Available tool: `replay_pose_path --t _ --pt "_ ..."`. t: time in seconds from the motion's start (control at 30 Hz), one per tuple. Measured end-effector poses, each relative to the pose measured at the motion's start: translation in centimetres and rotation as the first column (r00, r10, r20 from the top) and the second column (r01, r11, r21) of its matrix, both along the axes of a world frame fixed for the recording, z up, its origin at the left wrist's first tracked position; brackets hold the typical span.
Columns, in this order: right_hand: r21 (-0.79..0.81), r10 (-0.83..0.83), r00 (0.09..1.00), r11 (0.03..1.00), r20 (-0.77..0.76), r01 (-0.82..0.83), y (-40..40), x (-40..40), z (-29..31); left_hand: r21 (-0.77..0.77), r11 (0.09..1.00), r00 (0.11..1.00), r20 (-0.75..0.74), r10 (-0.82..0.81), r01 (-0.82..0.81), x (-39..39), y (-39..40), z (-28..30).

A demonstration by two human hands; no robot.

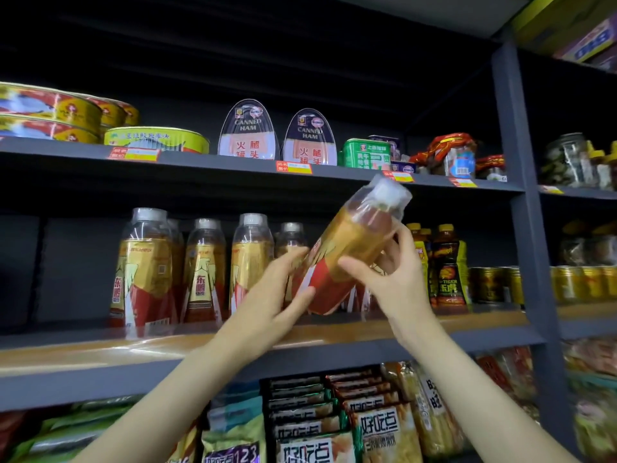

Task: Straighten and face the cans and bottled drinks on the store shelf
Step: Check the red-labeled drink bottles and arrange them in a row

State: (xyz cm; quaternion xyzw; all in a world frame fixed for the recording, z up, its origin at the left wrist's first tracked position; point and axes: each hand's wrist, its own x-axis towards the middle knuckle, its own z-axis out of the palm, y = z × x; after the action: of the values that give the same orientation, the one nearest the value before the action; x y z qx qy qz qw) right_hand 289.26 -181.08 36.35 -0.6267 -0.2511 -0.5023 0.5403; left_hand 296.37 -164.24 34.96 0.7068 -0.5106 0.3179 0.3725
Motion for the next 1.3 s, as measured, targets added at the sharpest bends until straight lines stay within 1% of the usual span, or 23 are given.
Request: replay_pose_path --t 0.03,0.1,0.17,0.2,0.23,0.3,0.33,0.37,0.4,0.43,0.47,0.5,0.57,0.63,0.67,0.7,0.73,0.8,0.87,1.0,1.1,1.2,1.3 --pt "0.11 0.137 0.99 0.985 -0.034 -0.133 0.0 0.1 0.0 0.006 0.995 0.989 -0.104 -0.103 0.104 -0.5 -0.4 0.1" --pt "0.296 0.354 0.933 0.9 -0.066 -0.32 -0.2 0.5 -0.1 -0.102 0.966 0.937 -0.239 -0.255 0.237 -0.9 -0.8 0.3" --pt "0.401 0.475 0.876 0.82 -0.08 -0.408 -0.4 0.8 -0.3 -0.195 0.952 0.907 -0.308 -0.287 0.235 -1.3 -0.6 0.6" --pt "0.422 0.501 0.859 0.805 -0.107 -0.417 -0.5 1.0 -0.3 -0.212 0.959 0.922 -0.299 -0.247 0.188 -1.3 -0.6 0.7" --pt "0.427 0.505 0.85 0.808 -0.15 -0.405 -0.4 1.1 -0.5 -0.22 0.969 0.952 -0.252 -0.171 0.116 -1.3 -0.6 0.7" --pt "0.442 0.492 0.828 0.827 -0.268 -0.348 -0.2 1.3 -0.7 -0.237 0.968 0.997 -0.038 0.071 -0.078 -1.0 -0.5 0.7" --pt "0.482 0.52 0.798 0.807 -0.306 -0.341 -0.1 1.5 -0.9 -0.22 0.963 0.978 0.103 0.18 -0.154 -0.7 -0.4 0.7" --pt "0.536 0.565 0.762 0.769 -0.316 -0.348 0.0 1.7 -0.9 -0.18 0.962 0.943 0.228 0.242 -0.203 -0.4 -0.4 0.7" --pt "0.587 0.606 0.733 0.728 -0.308 -0.354 0.2 1.8 -1.0 -0.127 0.965 0.911 0.321 0.26 -0.23 -0.2 -0.2 0.6" --pt "0.625 0.625 0.722 0.699 -0.297 -0.348 0.2 1.9 -1.1 -0.069 0.968 0.896 0.367 0.25 -0.242 0.0 0.0 0.4" --pt "0.647 0.624 0.727 0.685 -0.287 -0.334 0.1 2.1 -1.1 -0.011 0.971 0.901 0.371 0.225 -0.238 0.0 0.3 0.3" --pt "0.643 0.599 0.748 0.698 -0.284 -0.315 -0.1 2.3 -1.0 0.038 0.974 0.916 0.351 0.196 -0.223 0.1 0.6 0.2" --pt "0.571 0.462 0.837 0.787 -0.295 -0.233 -0.6 2.7 -0.1 0.068 0.97 0.915 0.351 0.197 -0.235 0.9 1.4 0.1" --pt "0.407 0.159 0.936 0.913 -0.313 -0.019 -1.1 3.2 1.2 -0.063 0.933 0.857 0.377 0.352 -0.355 2.5 2.3 -0.1" --pt "0.297 -0.035 0.949 0.946 -0.314 0.133 -1.4 3.4 2.1 -0.144 0.891 0.816 0.359 0.453 -0.431 3.4 2.6 -0.1" --pt "0.172 -0.221 0.923 0.943 -0.315 0.284 -1.6 3.6 2.9 -0.202 0.842 0.774 0.332 0.539 -0.5 4.2 2.9 -0.1" --pt "0.05 -0.368 0.876 0.914 -0.311 0.402 -1.7 3.9 3.5 -0.226 0.799 0.735 0.314 0.601 -0.557 4.8 2.9 -0.3" --pt "-0.152 -0.526 0.8 0.85 -0.287 0.505 -2.2 4.6 3.9 -0.208 0.743 0.666 0.337 0.665 -0.636 5.8 2.5 -0.7" --pt "-0.273 -0.578 0.769 0.813 -0.272 0.514 -2.6 5.2 3.7 -0.195 0.72 0.624 0.382 0.681 -0.666 6.2 2.3 -0.7" --pt "-0.416 -0.619 0.718 0.772 -0.318 0.48 -2.6 6.2 2.9 -0.182 0.696 0.599 0.389 0.7 -0.695 6.1 2.2 -0.7" --pt "-0.52 -0.689 0.666 0.695 -0.286 0.496 -1.7 7.3 3.1 -0.175 0.687 0.593 0.385 0.707 -0.705 6.1 2.2 -0.8" --pt "-0.617 -0.781 0.567 0.586 -0.26 0.525 -1.0 9.1 3.5 -0.174 0.69 0.595 0.388 0.704 -0.703 6.0 2.2 -0.8" --pt "-0.656 -0.803 0.524 0.561 -0.285 0.504 -0.7 10.9 4.0 -0.183 0.695 0.593 0.4 0.699 -0.696 6.1 2.2 -0.9"
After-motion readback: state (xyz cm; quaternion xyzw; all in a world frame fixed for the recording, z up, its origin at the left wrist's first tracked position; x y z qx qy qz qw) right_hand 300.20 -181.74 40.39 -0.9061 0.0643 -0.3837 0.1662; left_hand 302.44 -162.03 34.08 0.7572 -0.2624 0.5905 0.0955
